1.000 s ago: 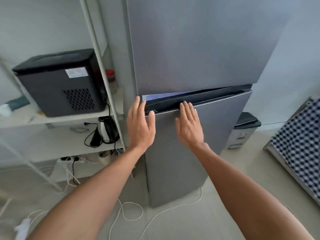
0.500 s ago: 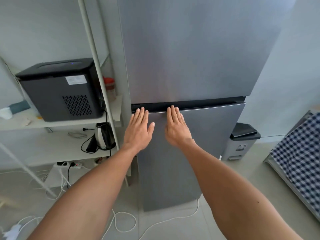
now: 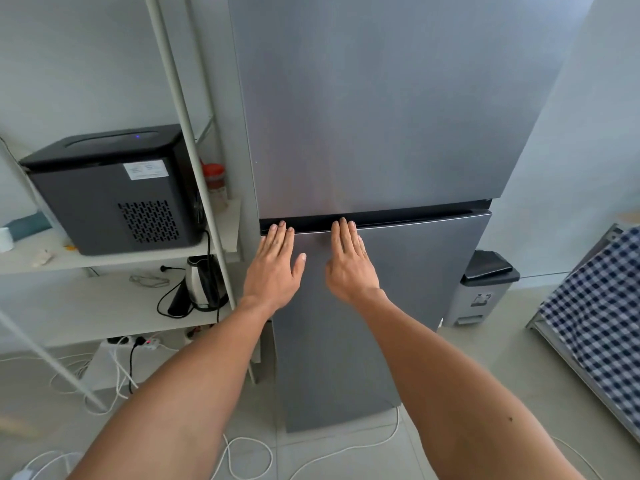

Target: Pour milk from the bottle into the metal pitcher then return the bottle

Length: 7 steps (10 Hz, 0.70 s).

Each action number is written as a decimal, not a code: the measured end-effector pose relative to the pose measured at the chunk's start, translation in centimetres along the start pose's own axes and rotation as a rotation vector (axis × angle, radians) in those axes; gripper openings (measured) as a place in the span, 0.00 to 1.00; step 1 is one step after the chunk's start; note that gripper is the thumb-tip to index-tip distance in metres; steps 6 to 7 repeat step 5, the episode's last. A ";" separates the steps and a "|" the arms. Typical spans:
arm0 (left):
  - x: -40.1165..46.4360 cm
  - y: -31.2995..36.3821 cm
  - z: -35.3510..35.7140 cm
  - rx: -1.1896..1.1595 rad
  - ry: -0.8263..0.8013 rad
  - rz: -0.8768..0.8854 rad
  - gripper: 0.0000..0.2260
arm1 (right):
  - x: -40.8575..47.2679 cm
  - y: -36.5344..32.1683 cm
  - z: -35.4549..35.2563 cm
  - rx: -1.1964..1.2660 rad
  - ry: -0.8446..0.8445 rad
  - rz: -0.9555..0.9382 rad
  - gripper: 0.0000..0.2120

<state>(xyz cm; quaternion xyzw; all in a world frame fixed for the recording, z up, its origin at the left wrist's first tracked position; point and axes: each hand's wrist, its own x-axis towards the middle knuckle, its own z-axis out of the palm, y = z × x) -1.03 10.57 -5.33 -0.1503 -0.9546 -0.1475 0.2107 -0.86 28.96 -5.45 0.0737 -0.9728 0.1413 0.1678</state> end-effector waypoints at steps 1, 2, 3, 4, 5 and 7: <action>0.1 0.0 0.0 -0.003 0.012 0.005 0.29 | 0.0 0.0 -0.2 0.005 -0.004 0.002 0.37; 0.0 -0.2 -0.1 -0.025 0.009 0.004 0.29 | -0.1 -0.1 -1.0 0.037 -0.049 0.007 0.37; -0.1 0.0 -0.1 -0.078 -0.010 0.006 0.30 | -0.9 -0.3 -2.0 0.135 -0.014 0.005 0.36; -0.5 -0.2 -0.1 -0.163 -0.012 0.004 0.30 | -3.0 -0.7 -2.7 0.305 0.101 0.053 0.30; -3.1 -0.5 0.0 -0.316 -0.078 0.007 0.29 | -5.6 -0.9 -4.1 0.610 0.241 0.191 0.21; -3.1 -0.5 0.0 -0.316 -0.078 0.007 0.29 | -5.6 -0.9 -4.1 0.610 0.241 0.191 0.21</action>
